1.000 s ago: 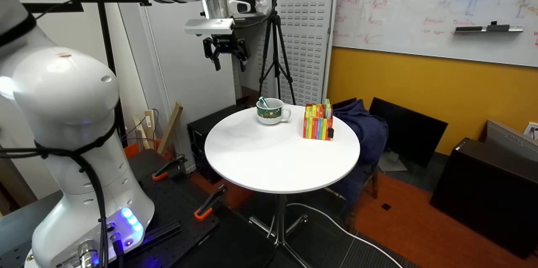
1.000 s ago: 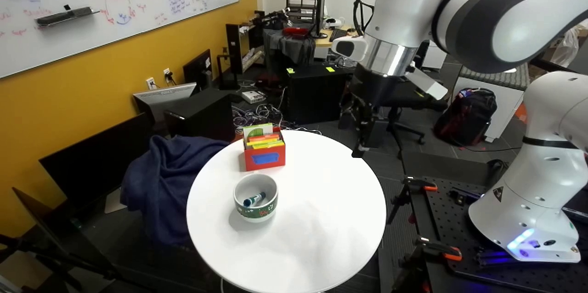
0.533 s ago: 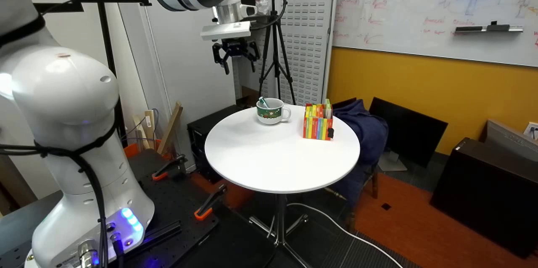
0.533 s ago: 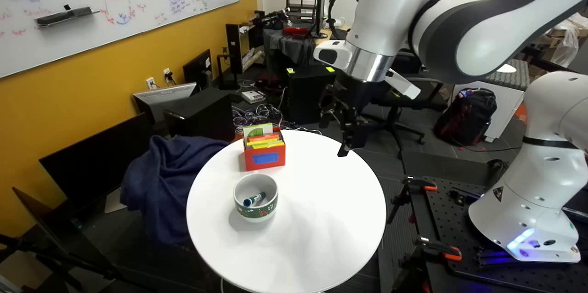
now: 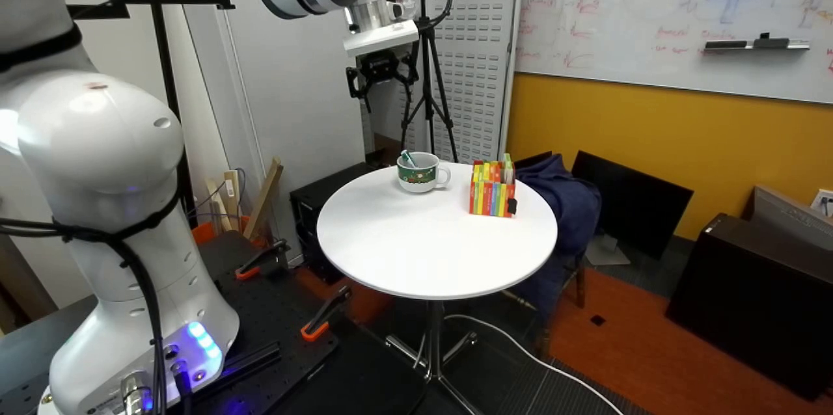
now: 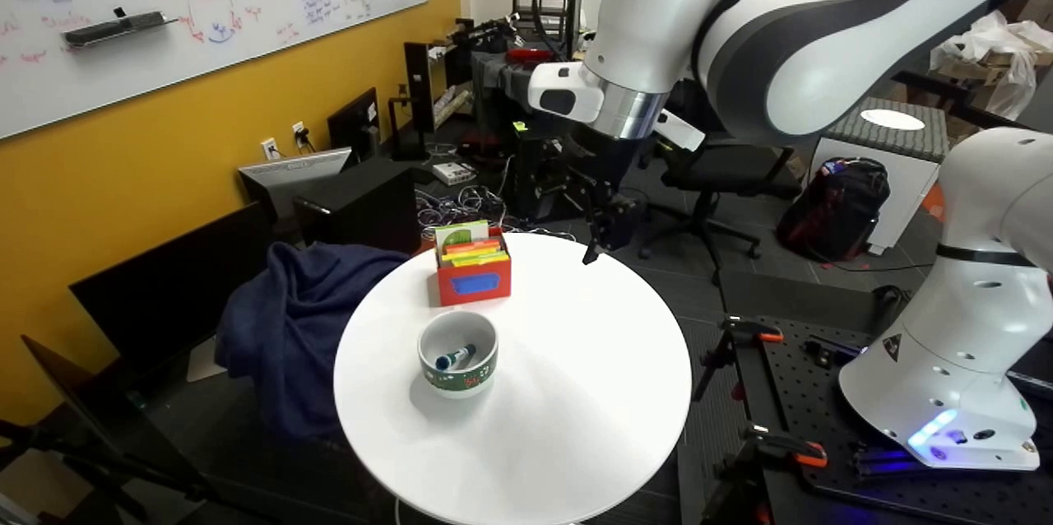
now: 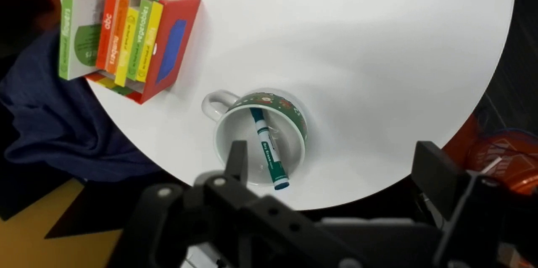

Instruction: Remove the marker from the cup and put it on the table

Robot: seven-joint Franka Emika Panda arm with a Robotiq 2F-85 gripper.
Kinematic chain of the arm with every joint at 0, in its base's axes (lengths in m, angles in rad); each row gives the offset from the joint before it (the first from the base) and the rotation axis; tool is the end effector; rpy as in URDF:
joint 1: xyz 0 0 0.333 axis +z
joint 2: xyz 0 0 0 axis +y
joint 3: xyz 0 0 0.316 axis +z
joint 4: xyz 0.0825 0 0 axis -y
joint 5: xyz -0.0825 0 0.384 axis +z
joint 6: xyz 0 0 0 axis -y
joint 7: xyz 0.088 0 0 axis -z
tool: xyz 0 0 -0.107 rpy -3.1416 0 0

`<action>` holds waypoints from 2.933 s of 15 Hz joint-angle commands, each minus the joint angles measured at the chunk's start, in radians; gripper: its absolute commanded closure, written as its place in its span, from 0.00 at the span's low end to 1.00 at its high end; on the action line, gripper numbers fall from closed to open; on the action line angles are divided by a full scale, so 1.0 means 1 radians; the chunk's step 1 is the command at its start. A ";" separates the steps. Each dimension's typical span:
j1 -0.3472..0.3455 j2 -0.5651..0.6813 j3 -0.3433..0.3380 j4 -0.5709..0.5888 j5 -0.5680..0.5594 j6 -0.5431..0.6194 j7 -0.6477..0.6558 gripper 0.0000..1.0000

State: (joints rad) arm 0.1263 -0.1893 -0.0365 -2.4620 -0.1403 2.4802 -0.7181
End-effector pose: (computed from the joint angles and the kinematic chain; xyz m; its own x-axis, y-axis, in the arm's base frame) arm 0.4742 0.0432 0.3873 0.6047 0.7919 0.0854 0.7666 -0.6077 0.2074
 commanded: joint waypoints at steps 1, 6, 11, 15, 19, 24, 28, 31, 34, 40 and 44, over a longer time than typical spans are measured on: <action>-0.009 0.093 0.004 0.110 -0.020 -0.044 -0.166 0.00; -0.022 0.202 0.018 0.215 0.013 -0.042 -0.398 0.00; -0.050 0.317 0.050 0.314 0.084 -0.046 -0.648 0.00; -0.080 0.402 0.087 0.382 0.098 -0.051 -0.781 0.00; -0.091 0.414 0.103 0.365 0.072 -0.017 -0.784 0.00; -0.094 0.429 0.107 0.371 0.071 -0.017 -0.785 0.00; -0.096 0.434 0.109 0.374 0.071 -0.010 -0.795 0.00; -0.105 0.456 0.111 0.381 0.073 0.027 -0.811 0.00; -0.119 0.477 0.112 0.386 0.081 0.063 -0.820 0.00; -0.185 0.546 0.152 0.421 0.137 0.137 -0.930 0.00; -0.224 0.595 0.192 0.463 0.187 0.127 -1.018 0.11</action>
State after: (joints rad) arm -0.0591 0.3607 0.1140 -2.0491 0.0016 2.5952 -1.6617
